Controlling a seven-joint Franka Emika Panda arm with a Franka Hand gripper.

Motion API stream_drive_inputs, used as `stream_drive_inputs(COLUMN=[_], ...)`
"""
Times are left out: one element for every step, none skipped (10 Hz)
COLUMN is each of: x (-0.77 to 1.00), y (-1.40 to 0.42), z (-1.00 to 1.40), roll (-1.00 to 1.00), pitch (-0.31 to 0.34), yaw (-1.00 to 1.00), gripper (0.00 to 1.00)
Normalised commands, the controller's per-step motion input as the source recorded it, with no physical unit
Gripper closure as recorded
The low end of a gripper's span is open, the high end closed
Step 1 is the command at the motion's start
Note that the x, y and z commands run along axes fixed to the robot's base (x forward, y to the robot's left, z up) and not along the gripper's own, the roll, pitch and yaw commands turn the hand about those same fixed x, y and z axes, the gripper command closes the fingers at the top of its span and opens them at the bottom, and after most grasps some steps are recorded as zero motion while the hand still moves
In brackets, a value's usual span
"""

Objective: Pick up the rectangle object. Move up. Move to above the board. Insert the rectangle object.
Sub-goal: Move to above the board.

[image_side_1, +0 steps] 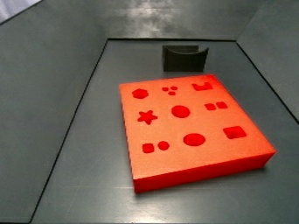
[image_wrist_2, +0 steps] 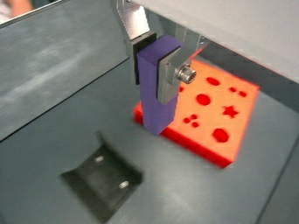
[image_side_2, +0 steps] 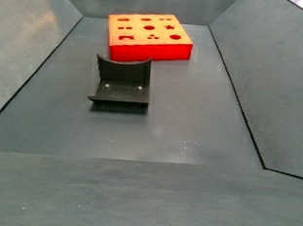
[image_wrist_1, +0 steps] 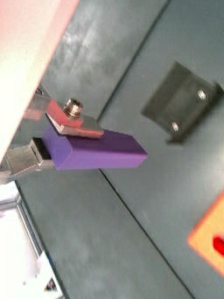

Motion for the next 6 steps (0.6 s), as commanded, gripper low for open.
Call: stream_drive_inputs(x=[-0.37,-0.37,-0.38,-0.38,-0.38,-0.38], y=[-1.00,-1.00,-1.00,-1.00,-1.00,-1.00], z=[0.10,0.10,0.11,0.11,0.11,0.11], roll=[0.03,0.03,0.03,0.03,0.01,0.01], pitch=[0.014,0.009,0.005,0.005,0.007,0.005], yaw=[0.00,0.00,0.00,0.01,0.01,0.01], gripper=[1.00,1.00,1.00,1.00,1.00,1.00])
